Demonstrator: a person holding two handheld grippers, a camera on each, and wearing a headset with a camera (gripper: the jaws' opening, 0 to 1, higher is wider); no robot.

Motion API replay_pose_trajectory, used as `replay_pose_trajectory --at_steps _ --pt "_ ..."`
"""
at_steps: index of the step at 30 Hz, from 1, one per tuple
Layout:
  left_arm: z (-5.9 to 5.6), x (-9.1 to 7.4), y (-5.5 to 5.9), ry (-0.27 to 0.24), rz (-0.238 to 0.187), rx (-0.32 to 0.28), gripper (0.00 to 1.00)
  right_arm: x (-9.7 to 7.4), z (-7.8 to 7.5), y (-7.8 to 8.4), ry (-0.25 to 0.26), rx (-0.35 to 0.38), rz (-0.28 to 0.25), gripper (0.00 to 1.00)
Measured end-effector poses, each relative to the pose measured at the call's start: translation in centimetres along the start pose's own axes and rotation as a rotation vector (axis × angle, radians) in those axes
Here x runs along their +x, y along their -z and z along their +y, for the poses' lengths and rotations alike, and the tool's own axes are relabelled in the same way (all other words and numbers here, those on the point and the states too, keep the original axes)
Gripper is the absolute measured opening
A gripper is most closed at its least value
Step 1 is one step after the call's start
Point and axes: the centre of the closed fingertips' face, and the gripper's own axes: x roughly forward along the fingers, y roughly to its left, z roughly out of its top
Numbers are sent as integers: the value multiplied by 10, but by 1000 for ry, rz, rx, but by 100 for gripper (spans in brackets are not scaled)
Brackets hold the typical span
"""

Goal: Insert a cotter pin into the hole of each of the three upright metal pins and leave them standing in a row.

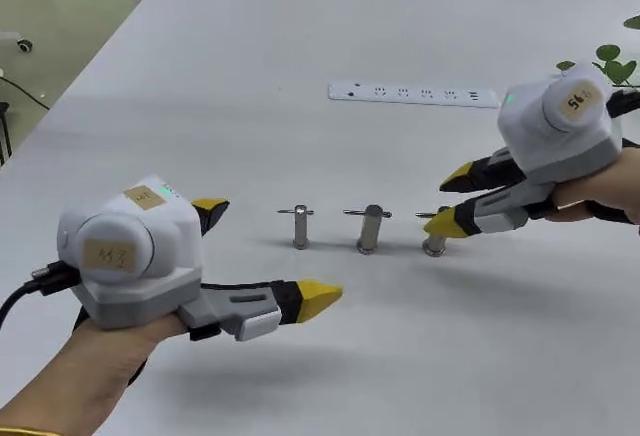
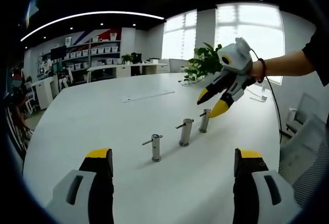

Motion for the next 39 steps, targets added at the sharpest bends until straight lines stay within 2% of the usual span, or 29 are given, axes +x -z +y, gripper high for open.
replay_pose_trajectory --at_steps 7,12,13,16,18,21,25,31,35,39 --pt "5 -2 -8 -38 -15 9 95 -12 5 -12 92 109 -98 47" --pt "6 -3 -12 -54 -13 4 94 -16 15 -12 133 195 -144 50" --pt "6 -3 -13 -58 -13 4 94 -18 18 -12 139 229 -163 50" --pt "7 -4 -13 -71 -12 -1 93 -24 22 -12 175 268 -208 54" --pt "9 -5 -13 -87 -8 -2 91 -28 26 -9 188 299 -217 55" --pt "12 -5 -12 -104 6 3 90 -36 27 -4 250 323 -236 57" --pt "12 -5 -12 -109 1 -21 90 -39 36 0 259 411 -277 61" --pt "10 -6 -13 -113 -6 -43 91 -41 44 10 315 455 -297 66" --pt "9 -8 -13 -117 -10 -55 91 -39 48 14 320 490 -314 67" --pt "8 -11 -11 -121 -1 -50 92 -39 55 16 337 495 -327 68"
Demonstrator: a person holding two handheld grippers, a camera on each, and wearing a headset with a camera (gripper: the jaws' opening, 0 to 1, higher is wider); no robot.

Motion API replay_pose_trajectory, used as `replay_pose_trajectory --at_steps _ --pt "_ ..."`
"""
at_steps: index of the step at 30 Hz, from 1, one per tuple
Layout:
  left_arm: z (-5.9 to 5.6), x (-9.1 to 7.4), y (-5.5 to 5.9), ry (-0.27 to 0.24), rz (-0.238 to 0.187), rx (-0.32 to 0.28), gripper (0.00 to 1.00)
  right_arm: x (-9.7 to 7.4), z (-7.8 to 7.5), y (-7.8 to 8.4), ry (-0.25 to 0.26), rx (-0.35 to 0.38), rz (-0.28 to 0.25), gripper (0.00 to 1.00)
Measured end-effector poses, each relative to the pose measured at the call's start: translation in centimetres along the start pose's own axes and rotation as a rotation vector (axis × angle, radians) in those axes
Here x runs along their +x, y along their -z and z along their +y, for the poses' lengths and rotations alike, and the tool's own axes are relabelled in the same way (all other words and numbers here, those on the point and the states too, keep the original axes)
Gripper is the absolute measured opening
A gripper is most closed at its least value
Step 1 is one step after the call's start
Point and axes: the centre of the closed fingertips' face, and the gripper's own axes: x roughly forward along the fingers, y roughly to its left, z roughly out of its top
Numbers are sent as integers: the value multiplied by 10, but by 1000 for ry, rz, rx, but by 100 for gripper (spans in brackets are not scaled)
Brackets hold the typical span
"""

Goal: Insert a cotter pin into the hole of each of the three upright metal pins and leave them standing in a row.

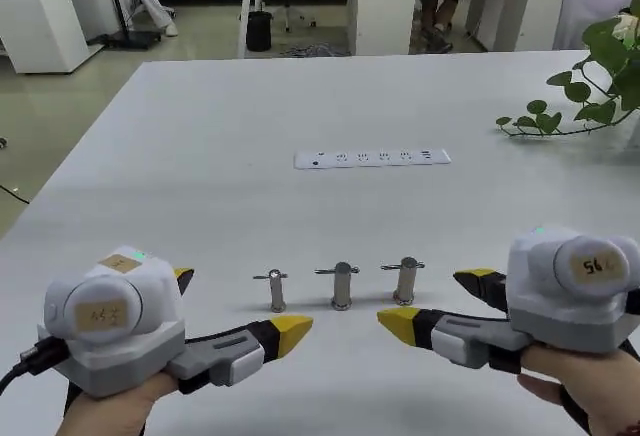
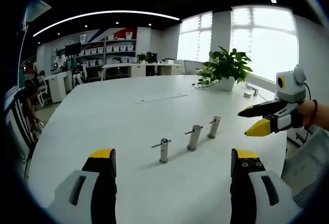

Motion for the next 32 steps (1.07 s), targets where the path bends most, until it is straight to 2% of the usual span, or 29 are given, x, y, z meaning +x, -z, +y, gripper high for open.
replay_pose_trajectory --at_steps 3,8,12,15,19,25,27,30,32 --pt "0 -3 0 -6 -3 0 92 -1 4 0 -3 11 -16 68" --pt "0 -5 -3 -12 -11 -10 93 -1 8 2 15 -30 -10 67" --pt "-1 -7 -5 -12 -14 -10 93 -1 9 3 11 -10 -16 67" --pt "-2 -8 -4 -11 -5 -4 93 -1 8 10 23 -11 2 67" --pt "-3 -11 -5 -9 -7 -2 93 -4 9 9 24 6 -14 67" --pt "-4 -12 -5 -12 -6 9 93 -5 8 7 36 -8 -16 67" --pt "-4 -13 -4 -12 1 7 93 -5 9 5 32 11 -24 67" --pt "-3 -14 -2 -16 4 7 93 -6 12 -3 24 52 -69 70" --pt "-2 -14 -2 -17 5 8 93 -5 12 -6 28 47 -80 70"
